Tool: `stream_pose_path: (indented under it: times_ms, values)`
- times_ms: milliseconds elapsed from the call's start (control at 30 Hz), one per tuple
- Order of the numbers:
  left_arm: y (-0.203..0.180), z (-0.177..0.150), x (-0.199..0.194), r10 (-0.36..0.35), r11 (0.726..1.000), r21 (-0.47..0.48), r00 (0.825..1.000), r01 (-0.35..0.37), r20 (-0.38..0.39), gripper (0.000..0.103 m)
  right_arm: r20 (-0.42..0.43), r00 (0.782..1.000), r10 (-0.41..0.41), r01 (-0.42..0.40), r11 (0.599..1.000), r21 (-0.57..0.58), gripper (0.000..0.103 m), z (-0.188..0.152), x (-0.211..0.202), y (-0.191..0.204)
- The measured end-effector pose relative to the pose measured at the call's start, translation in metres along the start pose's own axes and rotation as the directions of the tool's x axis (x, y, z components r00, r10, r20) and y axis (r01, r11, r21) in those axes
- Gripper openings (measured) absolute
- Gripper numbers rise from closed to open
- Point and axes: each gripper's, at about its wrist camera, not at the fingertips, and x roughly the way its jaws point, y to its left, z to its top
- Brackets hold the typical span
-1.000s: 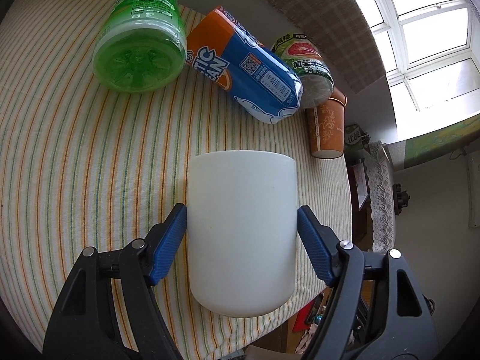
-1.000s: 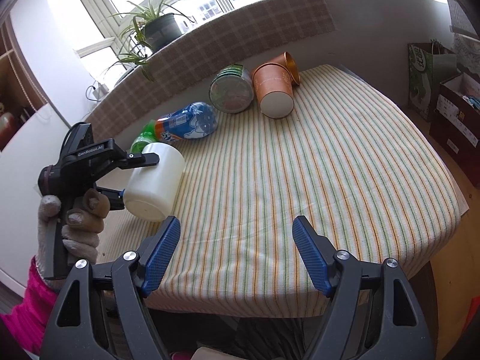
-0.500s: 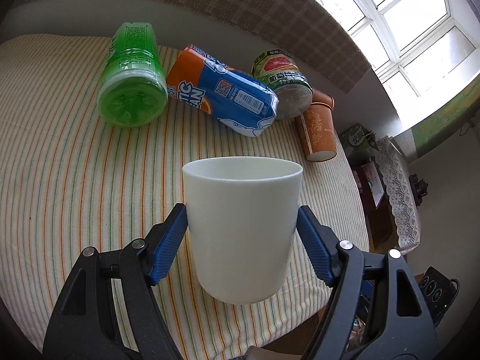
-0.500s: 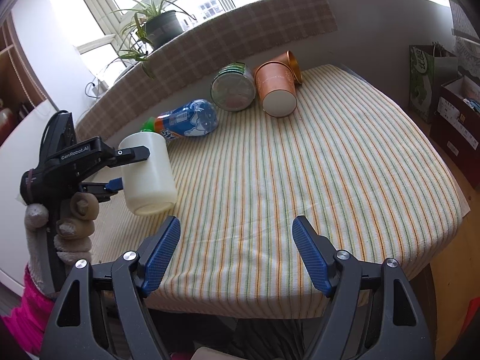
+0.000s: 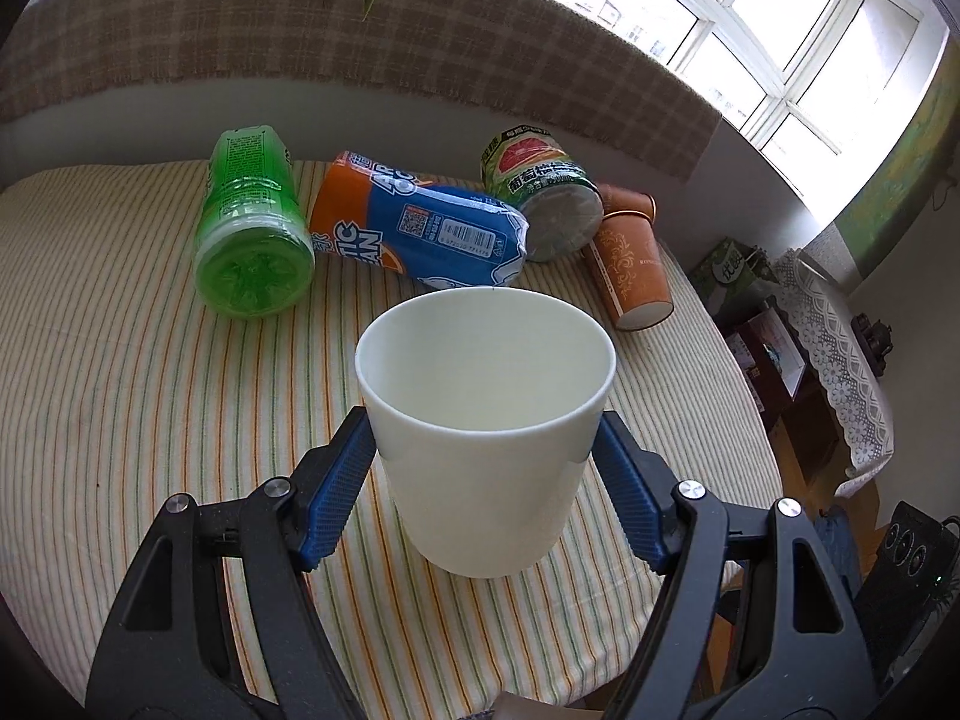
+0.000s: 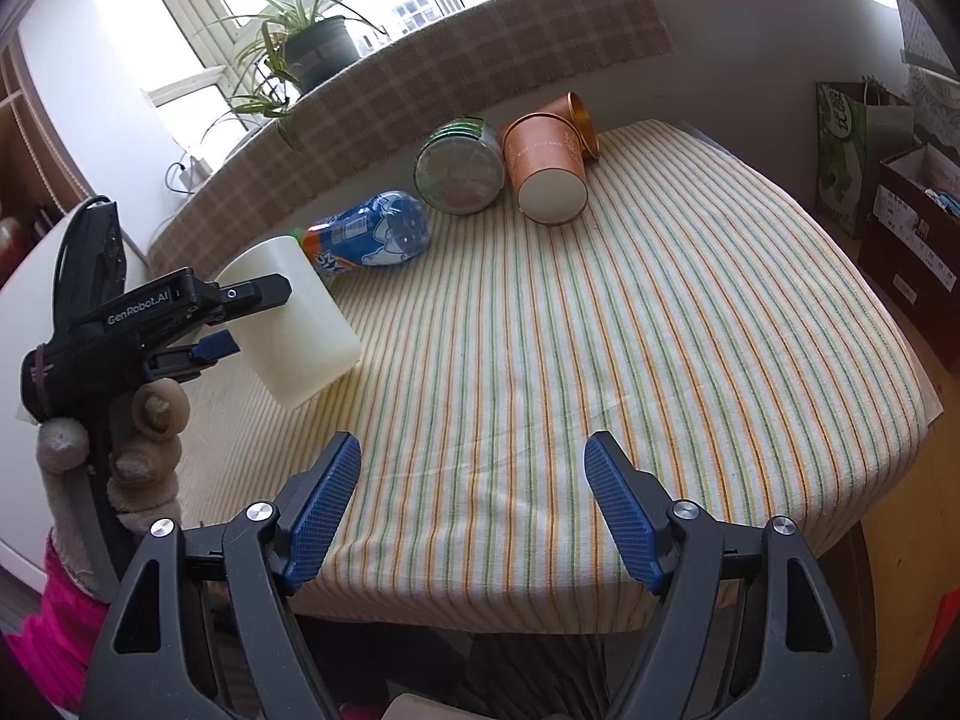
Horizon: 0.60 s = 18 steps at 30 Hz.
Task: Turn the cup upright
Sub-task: 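Grasp the upright white cup with the left tool and lift it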
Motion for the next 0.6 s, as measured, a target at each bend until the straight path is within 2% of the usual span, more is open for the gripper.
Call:
stream_pose_path:
  times_ms: [267, 600]
  values:
    - [-0.013, -0.004, 0.003, 0.092, 0.989, 0.110, 0.993, -0.100, 0.079, 0.076, 0.006, 1.000, -0.001, 0.001, 1.000, 0.000, 0.077, 0.000, -0.002, 0.000]
    - [-0.020, -0.014, 0.006, 0.119, 0.976, 0.174, 0.988, -0.134, 0.096, 0.076, 0.004, 1.000, 0.002, -0.002, 1.000, -0.001, 0.077, -0.001, -0.003, 0.001]
